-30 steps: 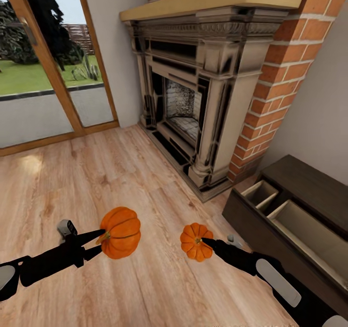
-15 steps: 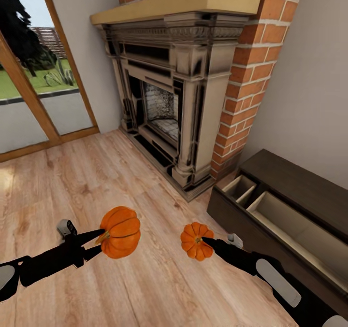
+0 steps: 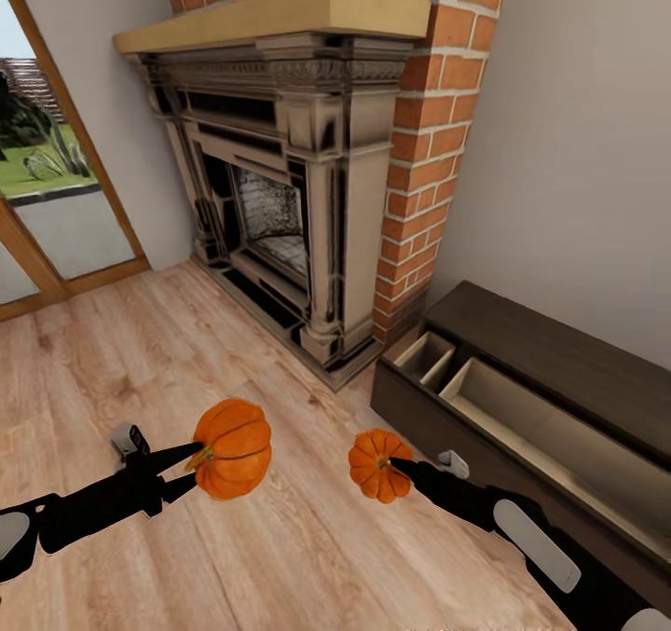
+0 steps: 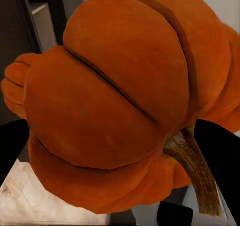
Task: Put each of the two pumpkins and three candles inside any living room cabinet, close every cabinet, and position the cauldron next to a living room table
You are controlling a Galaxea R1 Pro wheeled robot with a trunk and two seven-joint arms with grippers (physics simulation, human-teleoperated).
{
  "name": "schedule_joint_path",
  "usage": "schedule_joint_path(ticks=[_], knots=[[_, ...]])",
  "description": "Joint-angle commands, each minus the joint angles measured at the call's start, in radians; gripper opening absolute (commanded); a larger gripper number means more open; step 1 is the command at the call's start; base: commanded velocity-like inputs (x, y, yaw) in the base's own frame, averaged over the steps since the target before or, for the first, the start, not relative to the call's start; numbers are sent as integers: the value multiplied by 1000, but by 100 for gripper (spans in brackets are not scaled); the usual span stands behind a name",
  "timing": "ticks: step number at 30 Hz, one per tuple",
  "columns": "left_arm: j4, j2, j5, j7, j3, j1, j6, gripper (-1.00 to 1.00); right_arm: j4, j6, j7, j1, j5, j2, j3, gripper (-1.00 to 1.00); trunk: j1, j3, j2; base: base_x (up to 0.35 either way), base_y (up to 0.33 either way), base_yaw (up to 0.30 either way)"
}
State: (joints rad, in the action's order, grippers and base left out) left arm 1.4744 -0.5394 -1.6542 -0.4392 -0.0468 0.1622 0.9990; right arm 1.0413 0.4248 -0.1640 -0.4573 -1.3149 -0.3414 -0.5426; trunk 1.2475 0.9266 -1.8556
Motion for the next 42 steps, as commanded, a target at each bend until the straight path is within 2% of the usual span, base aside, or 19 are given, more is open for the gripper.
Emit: schedule_joint_path(ticks=[1, 42], knots=[[0, -1, -4, -7, -1, 0, 3, -100, 0, 2, -2, -1, -10, -1, -2, -100, 0, 0, 0, 0, 0, -257], [0, -2, -4, -7, -1, 0, 3, -100, 0, 2, -2, -1, -12, -1, -3, -100, 0, -36, 0, 0, 0, -257]])
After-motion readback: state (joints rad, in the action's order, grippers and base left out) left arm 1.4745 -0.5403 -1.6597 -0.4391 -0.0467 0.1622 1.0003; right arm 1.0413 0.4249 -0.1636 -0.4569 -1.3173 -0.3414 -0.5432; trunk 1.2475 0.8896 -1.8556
